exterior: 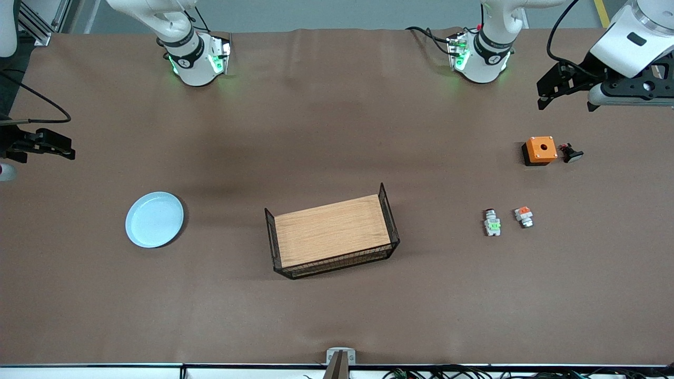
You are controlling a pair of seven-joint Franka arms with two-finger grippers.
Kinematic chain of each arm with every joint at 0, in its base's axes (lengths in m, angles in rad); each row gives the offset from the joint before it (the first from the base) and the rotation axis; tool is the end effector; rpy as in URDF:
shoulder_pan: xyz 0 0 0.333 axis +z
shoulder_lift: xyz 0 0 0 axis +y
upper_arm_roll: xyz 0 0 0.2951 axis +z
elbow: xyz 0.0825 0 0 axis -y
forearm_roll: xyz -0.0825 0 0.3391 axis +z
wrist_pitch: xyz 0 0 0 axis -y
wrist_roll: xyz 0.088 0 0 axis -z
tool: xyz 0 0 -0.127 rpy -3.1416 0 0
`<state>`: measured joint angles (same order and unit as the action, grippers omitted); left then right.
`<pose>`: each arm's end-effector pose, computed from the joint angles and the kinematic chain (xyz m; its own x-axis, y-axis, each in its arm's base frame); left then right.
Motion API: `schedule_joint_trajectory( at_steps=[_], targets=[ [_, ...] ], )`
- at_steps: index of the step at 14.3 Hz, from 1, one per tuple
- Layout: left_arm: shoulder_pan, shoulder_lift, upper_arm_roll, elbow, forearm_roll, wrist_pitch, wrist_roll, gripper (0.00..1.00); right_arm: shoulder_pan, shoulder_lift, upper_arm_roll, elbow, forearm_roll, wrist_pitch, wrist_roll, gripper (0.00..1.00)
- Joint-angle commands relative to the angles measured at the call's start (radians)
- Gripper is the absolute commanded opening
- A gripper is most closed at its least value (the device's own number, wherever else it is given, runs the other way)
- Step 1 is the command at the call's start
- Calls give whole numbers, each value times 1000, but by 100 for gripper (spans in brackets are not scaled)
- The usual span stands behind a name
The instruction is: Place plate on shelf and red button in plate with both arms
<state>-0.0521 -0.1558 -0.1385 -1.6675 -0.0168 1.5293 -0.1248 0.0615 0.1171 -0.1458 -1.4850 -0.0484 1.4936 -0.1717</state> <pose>0.4503 -0.0945 0.6135 0.9977 -0.0651 0.0166 -0.0651 -0.9979 -0.0026 0.5293 -0.0469 0.5534 0.9897 0.0830 -0.1165 0.0888 -0.9950 0.0461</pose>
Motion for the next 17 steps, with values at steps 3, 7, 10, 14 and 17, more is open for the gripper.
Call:
schedule_joint_trajectory(
  at_steps=[3,7,10,14,17],
  targets=[
    [2,-4,-29,-6,23,0,-21,100,-6,1,6,14,-22,-13,-9,100],
    [3,39,-30,-8,8,5,-24,100,0,6,6,12,-22,-7,-12,100],
    [2,131,-30,-64,8,107,-22,100,6,39,8,8,-27,-3,-14,100],
    [9,189,-30,-291,-6,466,-24,100,-8,148,9,8,8,13,-40,100],
    [43,300,-30,-324,-6,618,-15,100,-11,212,9,5,13,62,-83,100]
  ],
)
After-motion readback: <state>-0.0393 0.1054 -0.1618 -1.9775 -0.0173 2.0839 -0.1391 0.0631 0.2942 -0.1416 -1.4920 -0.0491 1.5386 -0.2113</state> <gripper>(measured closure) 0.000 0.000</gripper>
